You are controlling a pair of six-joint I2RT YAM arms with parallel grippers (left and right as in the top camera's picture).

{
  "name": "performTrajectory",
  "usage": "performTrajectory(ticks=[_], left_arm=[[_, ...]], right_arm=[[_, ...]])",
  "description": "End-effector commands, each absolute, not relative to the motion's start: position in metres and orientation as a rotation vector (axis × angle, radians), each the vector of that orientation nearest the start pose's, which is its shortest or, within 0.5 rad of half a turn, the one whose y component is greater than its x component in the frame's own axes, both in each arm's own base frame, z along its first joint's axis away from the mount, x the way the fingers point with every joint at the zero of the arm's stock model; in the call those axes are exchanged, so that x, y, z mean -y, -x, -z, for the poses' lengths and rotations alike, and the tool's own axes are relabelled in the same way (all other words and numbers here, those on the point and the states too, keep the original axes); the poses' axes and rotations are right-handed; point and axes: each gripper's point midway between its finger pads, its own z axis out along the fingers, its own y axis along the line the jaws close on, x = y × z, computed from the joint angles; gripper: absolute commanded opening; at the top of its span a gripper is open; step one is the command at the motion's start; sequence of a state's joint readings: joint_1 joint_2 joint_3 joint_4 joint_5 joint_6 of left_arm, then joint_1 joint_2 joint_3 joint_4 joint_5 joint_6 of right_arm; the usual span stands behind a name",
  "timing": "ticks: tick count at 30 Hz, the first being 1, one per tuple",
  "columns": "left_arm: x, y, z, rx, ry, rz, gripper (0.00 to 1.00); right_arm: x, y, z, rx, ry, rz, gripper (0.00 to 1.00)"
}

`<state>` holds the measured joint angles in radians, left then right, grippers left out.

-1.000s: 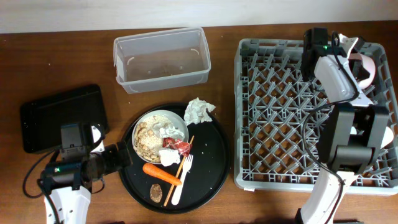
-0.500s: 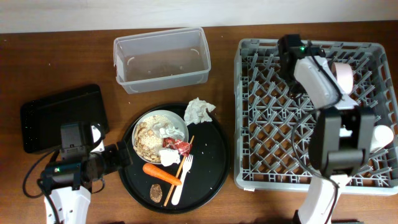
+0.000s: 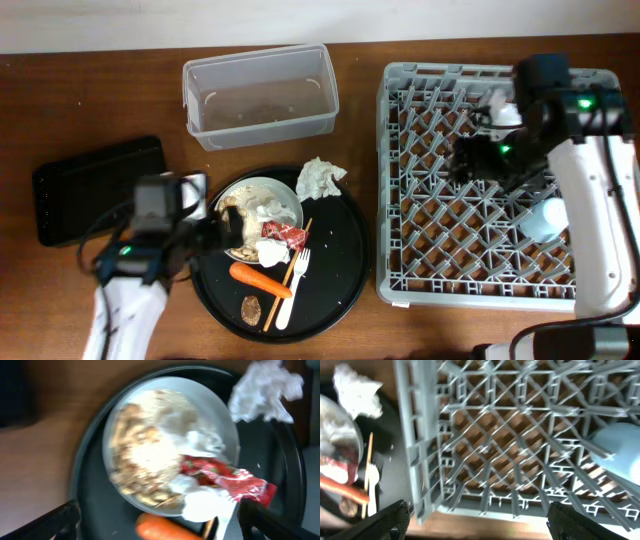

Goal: Sort waste into correct bins and load items into the dishwasher rack

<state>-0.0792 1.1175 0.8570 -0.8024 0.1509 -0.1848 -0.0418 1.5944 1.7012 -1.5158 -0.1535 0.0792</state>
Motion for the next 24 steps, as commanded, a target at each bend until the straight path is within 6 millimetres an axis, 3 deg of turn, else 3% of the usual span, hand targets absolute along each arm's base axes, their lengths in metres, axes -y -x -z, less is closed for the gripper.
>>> performTrajectory(ticks=[1,5,6,8,10,12,14,17,19,21,24], left_arm=[[0.099,-0.294,-0.122,-2.714,-0.104,0.355,0.99],[0.154,-0.350,-0.130,-2.699,-0.263,0.386,0.99],[0.171,-0.367,-0.125,-2.680,-0.339,0.375,0.99],[0.185,-0.387,-0.104,-2.668,-0.369,0.311,0.99],[0.205,-0.397,-0.075,-2.666,-0.413,0.321,0.97],[0.218,-0.397,-0.056,-2.677,-0.450,0.324,0.84],[0.228,-0.394,-0.038,-2.694,-0.483,0.317,0.82],[0.229,-0.390,-0.021,-2.727,-0.499,0.284,0.63],[0.229,-0.388,-0.021,-2.732,-0.502,0.282,0.23],[0.227,-0.386,-0.020,-2.746,-0.503,0.277,0.01],[0.225,-0.382,-0.040,-2.734,-0.502,0.282,0.01]], right_arm=[[0.017,-0.295,-0.228,-2.950,-0.314,-0.210,0.92],[0.025,-0.291,-0.227,-2.956,-0.369,-0.217,0.92],[0.026,-0.291,-0.227,-2.957,-0.370,-0.217,0.92],[0.026,-0.291,-0.227,-2.957,-0.370,-0.212,0.92],[0.026,-0.291,-0.227,-2.957,-0.370,-0.211,0.92],[0.026,-0.291,-0.227,-2.957,-0.370,-0.211,0.92],[0.026,-0.291,-0.227,-2.957,-0.370,-0.211,0.92],[0.026,-0.291,-0.227,-2.957,-0.370,-0.210,0.92],[0.027,-0.291,-0.227,-2.957,-0.370,-0.207,0.92],[0.027,-0.291,-0.227,-2.957,-0.371,-0.207,0.92],[0.027,-0.291,-0.227,-2.957,-0.371,-0.206,0.92]])
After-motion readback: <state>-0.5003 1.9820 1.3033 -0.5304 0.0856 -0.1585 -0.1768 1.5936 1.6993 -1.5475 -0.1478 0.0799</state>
